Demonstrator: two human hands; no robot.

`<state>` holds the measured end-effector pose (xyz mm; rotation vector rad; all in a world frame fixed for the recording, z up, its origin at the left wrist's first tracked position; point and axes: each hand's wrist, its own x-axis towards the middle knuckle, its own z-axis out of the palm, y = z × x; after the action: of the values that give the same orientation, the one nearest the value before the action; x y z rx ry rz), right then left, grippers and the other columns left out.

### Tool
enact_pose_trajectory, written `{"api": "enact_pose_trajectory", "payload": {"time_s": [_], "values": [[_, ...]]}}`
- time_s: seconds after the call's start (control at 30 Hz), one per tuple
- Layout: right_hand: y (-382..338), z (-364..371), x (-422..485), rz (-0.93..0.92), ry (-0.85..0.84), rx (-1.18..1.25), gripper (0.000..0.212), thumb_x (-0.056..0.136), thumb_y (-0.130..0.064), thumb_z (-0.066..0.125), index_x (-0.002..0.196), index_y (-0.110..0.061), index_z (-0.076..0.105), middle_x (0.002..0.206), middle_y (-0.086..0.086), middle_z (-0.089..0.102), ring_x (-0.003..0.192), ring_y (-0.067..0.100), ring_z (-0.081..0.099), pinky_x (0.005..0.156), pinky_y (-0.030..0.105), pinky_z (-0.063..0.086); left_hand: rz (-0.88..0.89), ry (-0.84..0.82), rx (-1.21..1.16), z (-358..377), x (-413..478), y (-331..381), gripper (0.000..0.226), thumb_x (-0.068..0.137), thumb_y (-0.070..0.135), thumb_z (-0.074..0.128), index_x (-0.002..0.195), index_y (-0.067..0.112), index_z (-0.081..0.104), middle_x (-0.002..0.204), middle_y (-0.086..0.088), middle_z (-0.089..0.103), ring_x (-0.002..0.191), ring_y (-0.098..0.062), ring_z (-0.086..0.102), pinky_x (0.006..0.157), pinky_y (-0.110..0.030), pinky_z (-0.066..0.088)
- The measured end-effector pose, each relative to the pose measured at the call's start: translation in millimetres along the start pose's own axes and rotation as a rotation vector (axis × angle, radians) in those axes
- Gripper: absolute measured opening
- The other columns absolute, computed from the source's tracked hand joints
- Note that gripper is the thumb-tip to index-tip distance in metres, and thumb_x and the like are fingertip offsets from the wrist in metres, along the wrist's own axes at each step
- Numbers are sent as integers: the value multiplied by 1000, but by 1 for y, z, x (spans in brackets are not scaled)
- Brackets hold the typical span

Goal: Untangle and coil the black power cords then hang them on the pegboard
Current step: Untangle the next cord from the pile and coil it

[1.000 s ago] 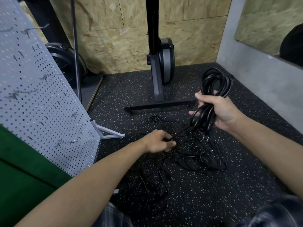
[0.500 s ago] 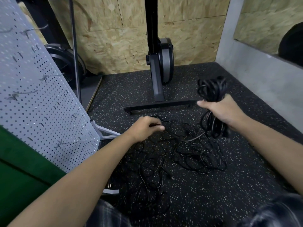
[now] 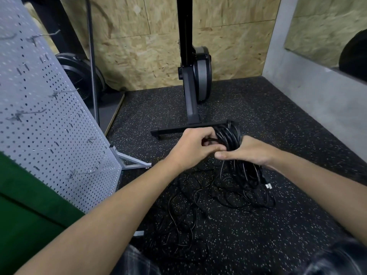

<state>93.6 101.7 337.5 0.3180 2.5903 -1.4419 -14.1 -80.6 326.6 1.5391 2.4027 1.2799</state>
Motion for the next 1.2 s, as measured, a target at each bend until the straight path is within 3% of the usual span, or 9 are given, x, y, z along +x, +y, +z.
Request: {"api": "enact_pose_trajectory", "payload": {"time_s": [0.2, 0.3, 0.43, 0.57, 0.67, 0.73, 0.97, 1.1, 1.2], "values": [[4, 4, 6, 3, -46, 60, 78, 53, -67, 95, 124, -46, 71, 127, -17, 72, 124, 7, 62, 113, 36, 44, -58, 112, -150, 1, 2, 7, 25, 76, 33, 93, 79, 15, 76, 74, 5, 73, 71, -15, 67, 67, -37, 55], [1, 8, 5, 61, -19, 45, 60, 63, -39, 97, 119, -33, 74, 119, -5, 76, 114, 15, 68, 105, 37, 51, -59, 121, -167, 6, 3, 12, 24, 75, 31, 94, 79, 14, 77, 73, 5, 73, 69, -11, 66, 64, -32, 53], [-4, 11, 4, 215, 43, 7, 27, 76, -8, 76, 102, -9, 69, 89, 11, 72, 80, 27, 69, 75, 36, 55, -32, 206, -106, 5, 2, 17, 34, 69, 35, 97, 71, 14, 72, 66, 6, 68, 61, -3, 55, 58, -24, 46], [-7, 12, 6, 304, 24, -50, 47, 62, -22, 75, 108, -13, 66, 100, 11, 76, 88, 27, 71, 83, 41, 58, -23, 176, -39, -5, 4, 19, 39, 68, 39, 97, 69, 14, 68, 64, 6, 66, 60, -3, 54, 57, -28, 47], [0, 14, 6, 296, 4, -65, 43, 76, -41, 80, 108, -14, 69, 90, 1, 78, 90, 22, 71, 95, 45, 56, -48, 90, 10, -9, 2, 13, 42, 75, 41, 93, 87, 15, 61, 72, 5, 64, 66, -8, 55, 61, -25, 45], [-5, 13, 0, 237, 5, -36, 34, 90, -45, 74, 103, -13, 74, 80, -5, 77, 84, 17, 69, 91, 40, 53, -81, 83, -10, -11, 3, 11, 48, 81, 41, 88, 100, 18, 51, 78, 3, 61, 68, -6, 53, 63, -19, 42], [-25, -4, -5, 96, 59, 357, 29, 100, -31, 68, 107, -5, 75, 70, -3, 61, 64, 13, 55, 65, 29, 45, -187, 195, -73, -8, 0, 8, 41, 96, 50, 69, 101, 15, 48, 77, -9, 61, 64, -8, 47, 62, -29, 41], [-34, -6, -3, 123, 102, 747, 24, 101, -28, 65, 107, -6, 72, 68, -3, 55, 54, 12, 49, 50, 25, 44, -362, -42, -145, 2, -12, -22, 36, 110, 49, 42, 92, 19, 53, 75, 4, 63, 68, -11, 60, 71, -36, 46], [-37, -8, -2, 126, 170, 940, 22, 102, -28, 63, 104, -8, 70, 66, -4, 53, 49, 11, 47, 43, 24, 42, -460, -163, -236, 10, -25, -43, 42, 112, 44, 37, 86, 15, 52, 69, 5, 55, 64, -20, 65, 74, -39, 50]]}}
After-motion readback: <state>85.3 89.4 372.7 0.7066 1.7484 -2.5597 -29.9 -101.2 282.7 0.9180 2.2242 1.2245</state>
